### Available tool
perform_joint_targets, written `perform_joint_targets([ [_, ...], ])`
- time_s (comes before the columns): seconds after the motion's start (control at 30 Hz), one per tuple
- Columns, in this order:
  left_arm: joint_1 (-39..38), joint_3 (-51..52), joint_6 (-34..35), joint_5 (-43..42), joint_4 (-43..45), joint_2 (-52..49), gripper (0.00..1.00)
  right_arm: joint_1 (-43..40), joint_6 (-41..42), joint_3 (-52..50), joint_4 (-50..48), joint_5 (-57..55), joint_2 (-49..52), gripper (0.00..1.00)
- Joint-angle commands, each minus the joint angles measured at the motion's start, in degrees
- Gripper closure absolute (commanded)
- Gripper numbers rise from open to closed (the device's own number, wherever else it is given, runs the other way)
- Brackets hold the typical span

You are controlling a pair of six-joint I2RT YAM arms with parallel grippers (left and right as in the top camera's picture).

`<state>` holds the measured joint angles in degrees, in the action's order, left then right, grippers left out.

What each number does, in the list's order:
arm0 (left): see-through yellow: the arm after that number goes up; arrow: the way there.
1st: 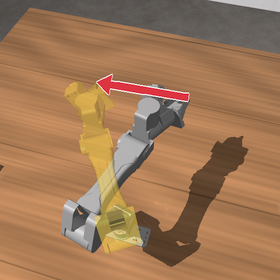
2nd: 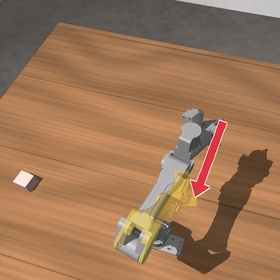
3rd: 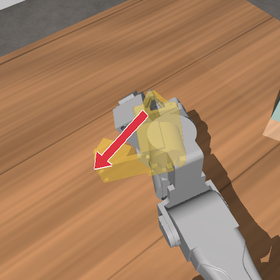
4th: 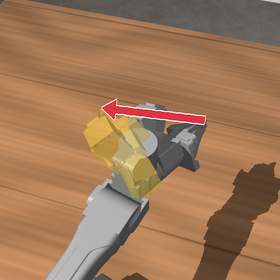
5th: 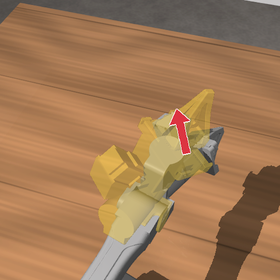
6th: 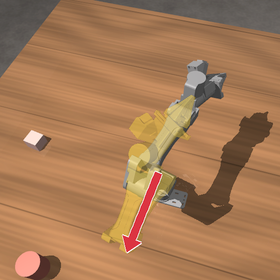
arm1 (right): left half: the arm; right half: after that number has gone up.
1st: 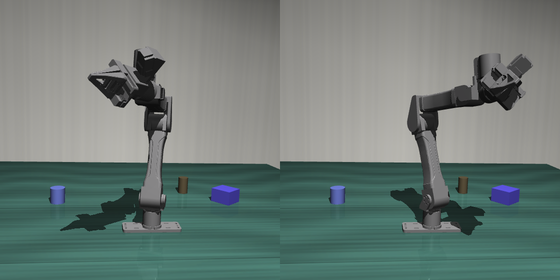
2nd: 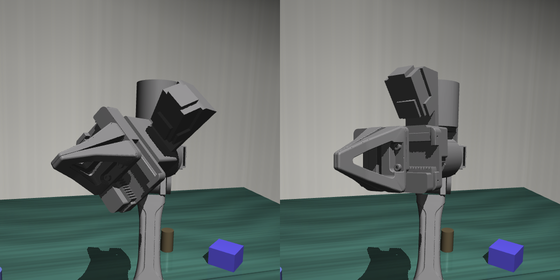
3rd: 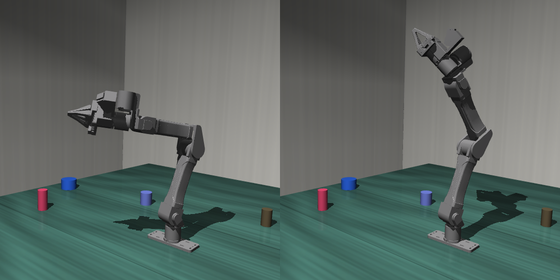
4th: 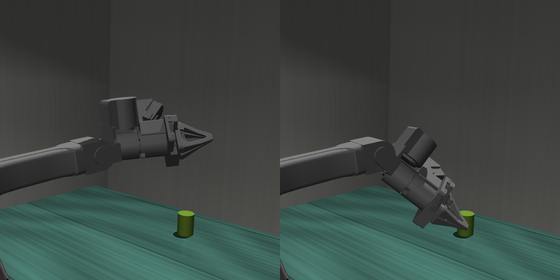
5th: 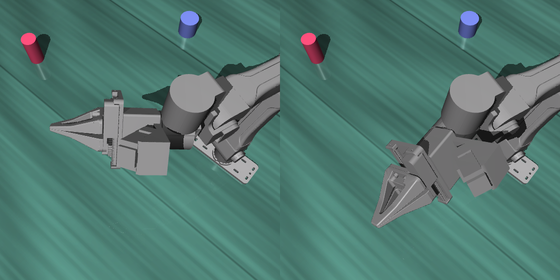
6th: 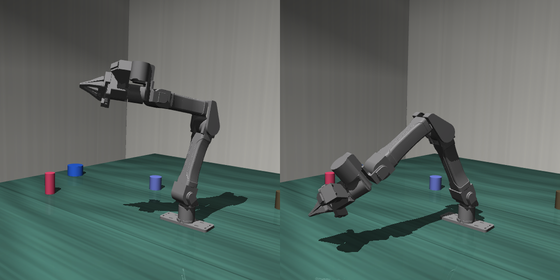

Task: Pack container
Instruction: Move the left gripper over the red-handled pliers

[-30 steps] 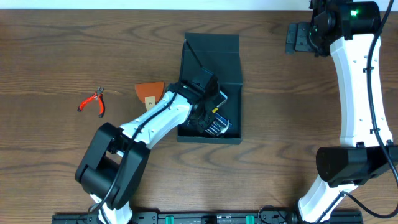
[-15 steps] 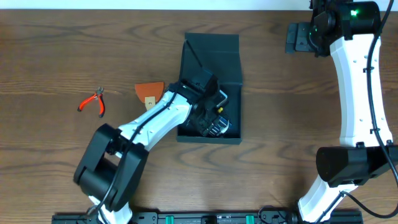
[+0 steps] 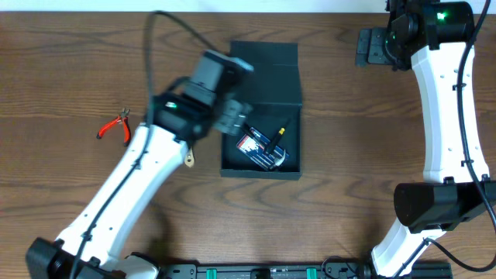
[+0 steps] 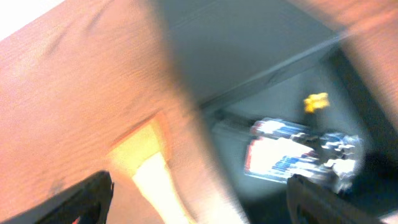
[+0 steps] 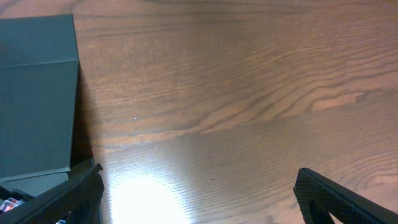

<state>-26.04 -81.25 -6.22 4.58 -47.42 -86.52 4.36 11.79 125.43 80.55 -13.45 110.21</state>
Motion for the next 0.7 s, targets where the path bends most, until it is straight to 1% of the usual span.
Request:
perform_joint_targets([
  [0.0,8.0,-0.3,9.7,8.5,-5.6,0.5,0.12,-0.2,1.0,0.8,0.0,0.0,-0.4,0.01],
  [0.07,12.5,0.0,11.4,10.2,-8.7,0.2,0.12,-0.2,1.0,0.8,0.0,0.0,-0.4,0.01],
  [0.17,21.2,1.5,11.5,10.1,-10.9,-0.4,0.12,-0.2,1.0,0.8,0.0,0.0,-0.4,0.01],
  [0.3,29.8,4.4,11.5,7.5,-8.7,-1.6,0.12,-0.2,1.0,0.8,0.0,0.0,-0.4,0.01],
  [0.37,33.4,5.7,10.6,3.5,-6.8,-3.3,0.12,-0.2,1.0,0.8,0.0,0.0,-0.4,0.01],
  [0.47,35.9,6.1,8.2,-0.9,-4.5,-6.9,0.15,-0.2,1.0,0.8,0.0,0.0,-0.4,0.01],
  [0.5,36.2,6.1,7.8,-1.5,-3.7,-8.3,0.16,-0.2,1.0,0.8,0.0,0.0,-0.4,0.01],
  [0.67,36.2,6.1,6.0,-1.7,-1.6,-16.0,0.16,-0.2,1.0,0.8,0.0,0.0,-0.4,0.01],
])
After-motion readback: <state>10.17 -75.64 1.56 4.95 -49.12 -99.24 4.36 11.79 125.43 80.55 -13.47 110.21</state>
